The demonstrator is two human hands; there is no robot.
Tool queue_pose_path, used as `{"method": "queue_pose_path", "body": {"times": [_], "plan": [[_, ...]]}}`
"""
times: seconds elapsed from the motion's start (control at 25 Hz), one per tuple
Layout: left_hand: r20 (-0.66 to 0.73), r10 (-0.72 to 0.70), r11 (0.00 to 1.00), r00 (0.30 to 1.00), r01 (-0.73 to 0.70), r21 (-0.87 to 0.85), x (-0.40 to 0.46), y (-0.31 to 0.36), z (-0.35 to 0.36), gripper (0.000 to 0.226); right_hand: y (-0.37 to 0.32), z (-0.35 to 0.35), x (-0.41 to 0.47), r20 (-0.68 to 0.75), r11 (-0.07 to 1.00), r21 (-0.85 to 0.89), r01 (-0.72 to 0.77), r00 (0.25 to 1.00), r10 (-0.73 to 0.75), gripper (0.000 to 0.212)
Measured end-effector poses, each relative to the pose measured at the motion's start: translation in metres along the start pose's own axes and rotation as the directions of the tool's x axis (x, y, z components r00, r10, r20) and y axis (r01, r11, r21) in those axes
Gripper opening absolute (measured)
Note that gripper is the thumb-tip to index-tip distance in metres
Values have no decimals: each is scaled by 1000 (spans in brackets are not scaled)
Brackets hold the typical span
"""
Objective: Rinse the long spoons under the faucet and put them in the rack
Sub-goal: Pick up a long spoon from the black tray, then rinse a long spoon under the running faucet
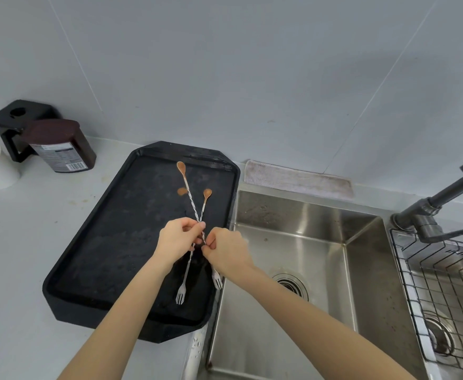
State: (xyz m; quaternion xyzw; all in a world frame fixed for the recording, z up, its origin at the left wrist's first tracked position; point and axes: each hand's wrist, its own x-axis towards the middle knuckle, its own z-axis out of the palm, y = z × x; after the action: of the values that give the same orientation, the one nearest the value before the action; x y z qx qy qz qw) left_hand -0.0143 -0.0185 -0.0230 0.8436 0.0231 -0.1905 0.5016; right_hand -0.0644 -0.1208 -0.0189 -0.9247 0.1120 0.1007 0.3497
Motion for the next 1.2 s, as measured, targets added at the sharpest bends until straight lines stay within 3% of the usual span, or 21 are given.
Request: {"method": "queue_pose_path", "body": {"times": [0.36, 0.64, 0.8, 1.2], "plan": [[129, 83, 990, 988, -67, -120, -25, 48, 55, 16, 49, -56, -48, -139, 993, 95, -72, 987, 85, 17], [295, 56, 974, 954, 13, -227, -51, 69, 117, 18, 109, -81, -89, -210, 969, 156, -193, 952, 224, 13], [322, 39, 958, 946, 56, -281, -59, 74, 146, 8, 138, -87, -108, -192, 956, 162, -243, 943, 273, 14], [378, 10, 967, 926, 88, -241, -68, 81, 201, 12, 196, -91, -122, -110, 922, 198, -332, 927, 357, 8]]}}
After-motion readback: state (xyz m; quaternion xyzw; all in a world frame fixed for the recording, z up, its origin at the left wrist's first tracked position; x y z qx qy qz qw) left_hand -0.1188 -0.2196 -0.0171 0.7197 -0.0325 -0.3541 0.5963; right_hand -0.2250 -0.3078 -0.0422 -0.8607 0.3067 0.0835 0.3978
